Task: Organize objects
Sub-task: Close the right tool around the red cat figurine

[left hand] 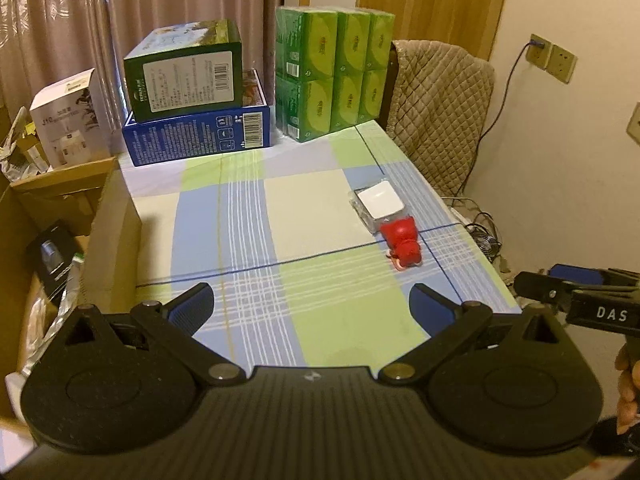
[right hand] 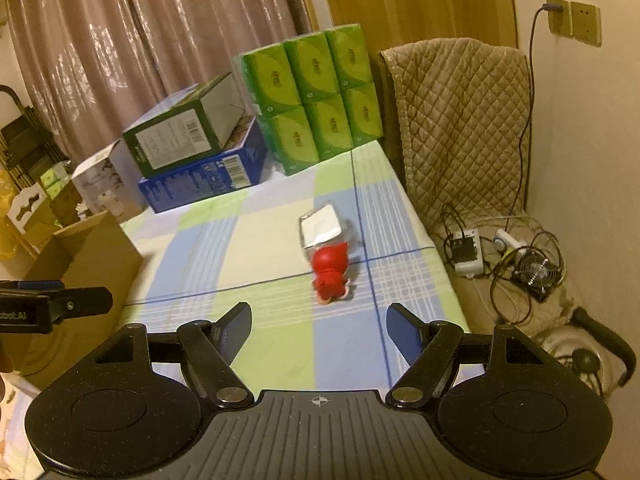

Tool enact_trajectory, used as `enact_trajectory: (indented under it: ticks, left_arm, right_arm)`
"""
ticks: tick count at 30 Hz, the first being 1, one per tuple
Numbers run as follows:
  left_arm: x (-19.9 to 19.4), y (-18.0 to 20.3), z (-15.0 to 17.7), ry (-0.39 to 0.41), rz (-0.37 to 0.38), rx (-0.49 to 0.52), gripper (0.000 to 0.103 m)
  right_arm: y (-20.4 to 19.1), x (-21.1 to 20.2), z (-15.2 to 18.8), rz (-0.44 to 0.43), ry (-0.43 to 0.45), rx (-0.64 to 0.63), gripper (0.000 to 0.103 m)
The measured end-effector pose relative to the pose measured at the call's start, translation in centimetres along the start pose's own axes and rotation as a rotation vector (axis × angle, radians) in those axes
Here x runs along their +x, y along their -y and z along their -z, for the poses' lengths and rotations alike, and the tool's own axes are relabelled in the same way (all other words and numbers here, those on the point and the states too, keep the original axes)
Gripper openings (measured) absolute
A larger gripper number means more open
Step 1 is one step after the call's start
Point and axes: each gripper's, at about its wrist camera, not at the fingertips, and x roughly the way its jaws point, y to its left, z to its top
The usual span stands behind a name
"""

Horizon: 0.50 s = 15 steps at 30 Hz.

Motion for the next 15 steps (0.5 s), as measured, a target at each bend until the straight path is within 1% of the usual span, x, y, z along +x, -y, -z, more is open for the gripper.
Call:
enact_trajectory:
  ticks: [7, 15]
  left_arm:
    - [5.9, -0.4, -0.5, -0.016, -0.022, -0.006, 0.102]
    - [11.9, -1.3, 0.0, -0.006, -0.041, 0.002, 0.102]
  right_arm:
    - [1.2, 5.9, -0.4, 0.01, -0.009, -0.016, 0.071]
    - [1.4, 12.2, -0.5, 0.012, -0.019, -0.051, 0.071]
